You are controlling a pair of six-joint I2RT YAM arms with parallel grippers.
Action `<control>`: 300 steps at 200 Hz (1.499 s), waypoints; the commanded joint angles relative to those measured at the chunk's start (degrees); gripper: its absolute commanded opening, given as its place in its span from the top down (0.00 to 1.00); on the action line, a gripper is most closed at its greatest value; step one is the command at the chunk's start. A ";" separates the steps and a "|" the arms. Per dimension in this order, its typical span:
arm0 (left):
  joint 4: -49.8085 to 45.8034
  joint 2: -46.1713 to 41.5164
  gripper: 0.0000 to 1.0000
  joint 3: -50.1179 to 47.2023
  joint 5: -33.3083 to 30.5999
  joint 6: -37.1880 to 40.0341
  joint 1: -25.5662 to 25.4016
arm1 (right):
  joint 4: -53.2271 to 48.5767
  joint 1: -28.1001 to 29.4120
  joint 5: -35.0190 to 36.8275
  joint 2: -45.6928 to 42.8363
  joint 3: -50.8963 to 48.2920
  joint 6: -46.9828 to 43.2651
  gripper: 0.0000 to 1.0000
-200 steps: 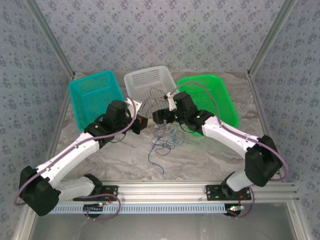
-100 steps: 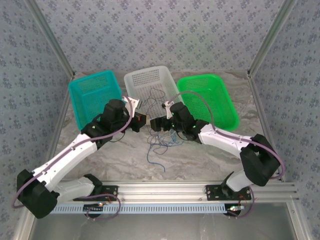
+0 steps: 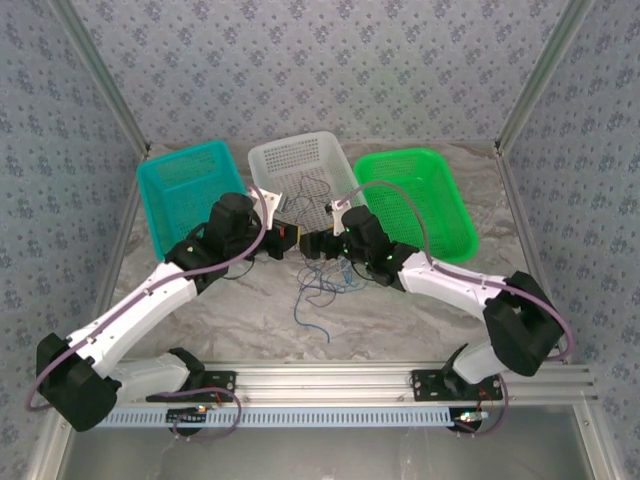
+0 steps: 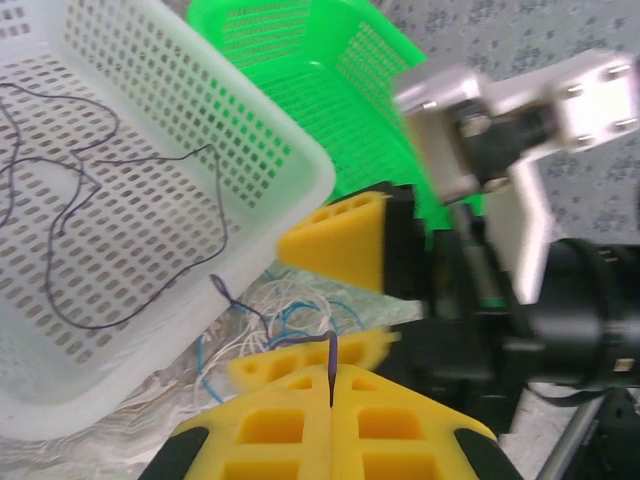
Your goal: Untangle the cables
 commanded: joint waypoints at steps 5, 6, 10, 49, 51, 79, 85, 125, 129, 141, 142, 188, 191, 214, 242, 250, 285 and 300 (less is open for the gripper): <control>6.41 -2.23 0.96 2.05 4.12 -3.92 -0.63 | 3.40 0.46 3.39 3.95 2.44 2.65 0.14; 6.61 -2.31 0.96 2.03 4.15 -4.09 -0.64 | 3.36 0.48 3.43 4.11 2.46 2.71 0.14; 7.47 -2.60 0.96 1.86 4.37 -4.58 -0.72 | 3.28 0.50 3.58 4.75 2.63 3.04 0.14; 8.95 -5.88 0.96 4.04 4.03 -4.81 -0.89 | -2.24 2.00 6.12 7.67 2.55 5.47 0.18; 8.87 -6.10 0.95 4.22 3.94 -4.75 -0.91 | -2.51 2.08 6.33 7.62 2.25 5.66 0.18; 9.31 -8.28 0.94 6.03 3.30 -4.00 -0.87 | -6.56 2.59 8.06 7.03 -1.19 7.90 0.21; 9.43 -8.44 0.94 6.43 3.25 -3.97 -0.77 | -7.20 2.78 8.09 6.99 -1.82 8.21 0.21; 9.57 -8.33 0.94 9.77 3.21 -2.75 -0.73 | -12.15 4.85 10.91 6.86 -4.77 9.74 0.22; 9.46 -8.28 0.94 10.12 3.21 -2.40 -0.73 | -12.35 4.93 11.02 6.78 -5.11 9.98 0.23; 8.57 -8.11 0.93 11.64 3.21 -1.42 -0.66 | -12.50 4.96 11.21 6.54 -6.23 10.73 0.24; 8.49 -8.11 0.94 11.80 3.21 -1.39 -0.65 | -12.50 4.92 11.21 6.50 -6.27 10.75 0.24; 5.29 -8.24 0.92 16.22 2.73 1.74 -0.24 | -11.96 4.91 11.23 5.67 -8.85 12.15 0.24; 5.11 -8.27 0.92 16.37 2.58 2.01 -0.16 | -11.81 5.00 11.13 5.54 -9.08 12.17 0.24; 4.14 -8.12 0.91 17.29 1.81 3.35 0.28 | -9.72 5.30 11.36 2.90 -9.91 12.09 0.21; 4.29 -7.30 0.91 17.55 2.55 3.30 1.29 | -9.91 5.76 11.84 -1.83 -9.22 10.70 0.16; 4.06 -7.00 0.91 17.65 2.88 3.41 1.54 | -10.78 5.78 12.53 -3.46 -8.84 10.56 0.14; 2.86 -5.83 0.91 17.58 4.11 3.65 2.65 | -16.93 5.49 15.87 -12.98 -7.07 6.63 0.10; 2.86 -5.32 0.90 17.24 4.52 3.61 3.03 | -20.03 5.11 16.30 -16.61 -5.43 3.66 0.09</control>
